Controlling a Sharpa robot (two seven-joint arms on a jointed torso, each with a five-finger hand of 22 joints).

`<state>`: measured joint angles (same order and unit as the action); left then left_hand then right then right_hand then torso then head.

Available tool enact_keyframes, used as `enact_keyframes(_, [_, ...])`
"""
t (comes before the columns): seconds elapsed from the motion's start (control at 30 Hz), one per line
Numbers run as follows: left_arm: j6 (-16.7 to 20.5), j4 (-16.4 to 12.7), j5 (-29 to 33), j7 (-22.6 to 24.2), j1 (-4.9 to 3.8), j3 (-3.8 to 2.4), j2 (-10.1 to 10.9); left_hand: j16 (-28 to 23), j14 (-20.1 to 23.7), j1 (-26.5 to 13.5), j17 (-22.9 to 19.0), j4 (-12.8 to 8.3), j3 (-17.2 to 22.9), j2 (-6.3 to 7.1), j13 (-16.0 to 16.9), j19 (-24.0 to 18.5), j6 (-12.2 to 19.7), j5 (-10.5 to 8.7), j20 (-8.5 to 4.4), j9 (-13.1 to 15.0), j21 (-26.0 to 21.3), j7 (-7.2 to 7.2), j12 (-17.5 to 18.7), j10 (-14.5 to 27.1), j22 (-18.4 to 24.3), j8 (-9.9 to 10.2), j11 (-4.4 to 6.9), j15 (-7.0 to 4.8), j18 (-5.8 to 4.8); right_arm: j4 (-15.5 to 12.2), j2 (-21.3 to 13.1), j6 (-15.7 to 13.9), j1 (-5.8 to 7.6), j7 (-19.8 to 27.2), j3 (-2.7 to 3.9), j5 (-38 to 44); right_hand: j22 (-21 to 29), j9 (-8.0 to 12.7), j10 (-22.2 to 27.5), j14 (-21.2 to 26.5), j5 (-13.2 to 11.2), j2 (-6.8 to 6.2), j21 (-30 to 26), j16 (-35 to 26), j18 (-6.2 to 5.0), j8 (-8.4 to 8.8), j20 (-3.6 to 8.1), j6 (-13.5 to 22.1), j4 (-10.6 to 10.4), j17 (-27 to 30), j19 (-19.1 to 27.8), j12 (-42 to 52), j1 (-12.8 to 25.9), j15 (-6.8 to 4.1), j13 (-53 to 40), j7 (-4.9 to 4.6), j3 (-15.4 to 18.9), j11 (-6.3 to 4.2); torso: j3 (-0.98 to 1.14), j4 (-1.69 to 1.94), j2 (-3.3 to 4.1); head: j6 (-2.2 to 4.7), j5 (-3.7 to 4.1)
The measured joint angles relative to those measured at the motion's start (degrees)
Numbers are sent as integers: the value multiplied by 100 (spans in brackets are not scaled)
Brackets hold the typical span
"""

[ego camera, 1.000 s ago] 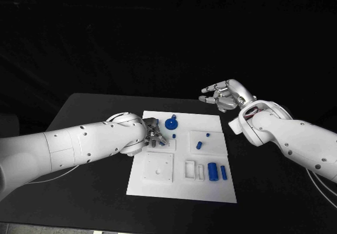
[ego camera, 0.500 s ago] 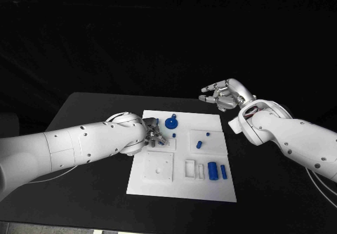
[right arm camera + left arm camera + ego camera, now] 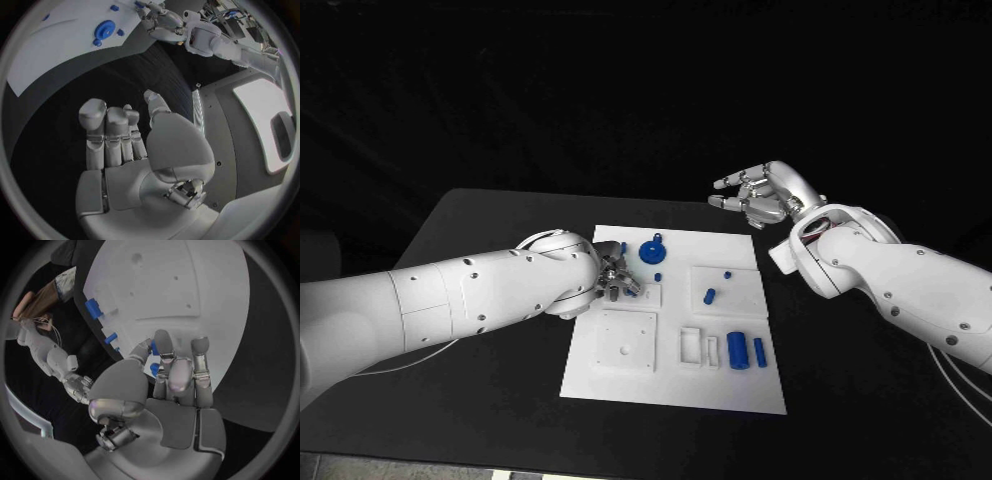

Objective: Assemble the parts on the task board

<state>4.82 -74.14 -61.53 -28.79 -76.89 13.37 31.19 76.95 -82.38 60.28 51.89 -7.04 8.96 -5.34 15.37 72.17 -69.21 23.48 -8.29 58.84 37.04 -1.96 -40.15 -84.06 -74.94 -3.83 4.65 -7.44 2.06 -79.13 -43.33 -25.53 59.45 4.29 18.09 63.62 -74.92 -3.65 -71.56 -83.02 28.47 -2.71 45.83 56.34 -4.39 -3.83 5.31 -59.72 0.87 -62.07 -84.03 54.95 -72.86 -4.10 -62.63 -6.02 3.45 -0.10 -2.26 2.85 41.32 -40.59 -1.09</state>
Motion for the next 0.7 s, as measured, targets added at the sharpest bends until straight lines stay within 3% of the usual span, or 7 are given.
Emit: enact_keyframes(0.7, [-113,43,140,1,-6,-15,5,0,-1,1,-1,-24,-24,1,-12,0,-11,1,0,12,0,-11,0,12,1,13,12,1,0,41,39,8,-12,-1,0,0,1,0,21,0,17,0,0,0,0,0,0,0,0,6,0,0,0,0,-1,0,0,-21,8,-1,-1,-26,13])
